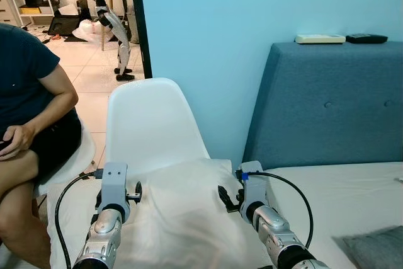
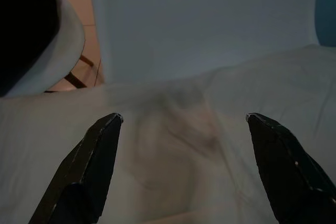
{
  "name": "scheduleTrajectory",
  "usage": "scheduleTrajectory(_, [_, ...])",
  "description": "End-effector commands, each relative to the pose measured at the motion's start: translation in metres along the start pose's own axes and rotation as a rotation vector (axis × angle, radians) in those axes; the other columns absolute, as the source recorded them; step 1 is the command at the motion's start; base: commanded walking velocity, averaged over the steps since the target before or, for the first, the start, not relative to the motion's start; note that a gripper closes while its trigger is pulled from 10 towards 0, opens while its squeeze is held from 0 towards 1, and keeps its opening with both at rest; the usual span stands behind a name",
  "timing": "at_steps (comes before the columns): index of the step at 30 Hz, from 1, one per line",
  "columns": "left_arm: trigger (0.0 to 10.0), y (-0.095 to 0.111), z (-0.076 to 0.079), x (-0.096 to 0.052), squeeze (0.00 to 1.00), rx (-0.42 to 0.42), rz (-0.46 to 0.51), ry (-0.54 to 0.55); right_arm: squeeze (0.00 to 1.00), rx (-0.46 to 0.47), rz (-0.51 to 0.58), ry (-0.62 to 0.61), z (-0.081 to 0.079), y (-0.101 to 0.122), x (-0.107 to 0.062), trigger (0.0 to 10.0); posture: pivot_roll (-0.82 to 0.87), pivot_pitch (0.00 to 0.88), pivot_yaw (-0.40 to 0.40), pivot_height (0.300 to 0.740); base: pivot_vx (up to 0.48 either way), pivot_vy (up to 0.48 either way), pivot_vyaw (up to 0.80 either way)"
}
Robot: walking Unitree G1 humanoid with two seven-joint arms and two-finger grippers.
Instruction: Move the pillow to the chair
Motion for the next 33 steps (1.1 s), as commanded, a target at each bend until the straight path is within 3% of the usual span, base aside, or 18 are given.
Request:
scheduleTrajectory(1, [10.0,0.0018,-0.0039,-0.0002,0.0,0.006,0.015,0.005,0.0,-0.018,0.012,0.014,-0.0039,0.0042,0.002,10.0,0.0,0.037,-0.039,0.74,0.0,0.0,0.0])
scheduleTrajectory(11, [10.0,0.0045,-0.0007,-0.0003,0.0,0.022,0.03,-0.015,0.0,-0.016,0.014,0.015,-0.0047,0.0045,0.0023,10.0,0.0,0.037,-0.032,0.74,0.0,-0.312,0.0])
scheduleTrajectory(15, [10.0,0.0064,-0.0035,0.0003,0.0,-0.029,0.041,0.003,0.0,-0.015,0.017,0.01,-0.0028,0.0051,0.0018,10.0,0.0,0.036,-0.031,0.74,0.0,0.0,0.0])
scheduleTrajectory(23, [10.0,0.0077,-0.0016,0.0003,0.0,-0.037,0.046,-0.011,0.0,-0.016,0.02,0.009,-0.002,0.006,0.0018,10.0,0.0,0.036,-0.034,0.74,0.0,0.0,0.0])
scheduleTrajectory(33, [10.0,0.0094,-0.0038,-0.0008,0.0,-0.042,0.062,-0.01,0.0,-0.019,0.022,0.015,-0.0036,0.0073,0.0027,10.0,0.0,0.037,-0.035,0.74,0.0,0.384,0.0])
Point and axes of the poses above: a point about 5 cm out from each wrist's last joint towards the gripper, its own x axis pointing out of the wrist towards the gripper, its own y axis along the axis of the wrist's last joint, z = x × y, the point moved 4 cm from there along x, pointing out of the wrist towards the gripper, and after that the axes turned 1 degree about x, right-handed, at the moved point
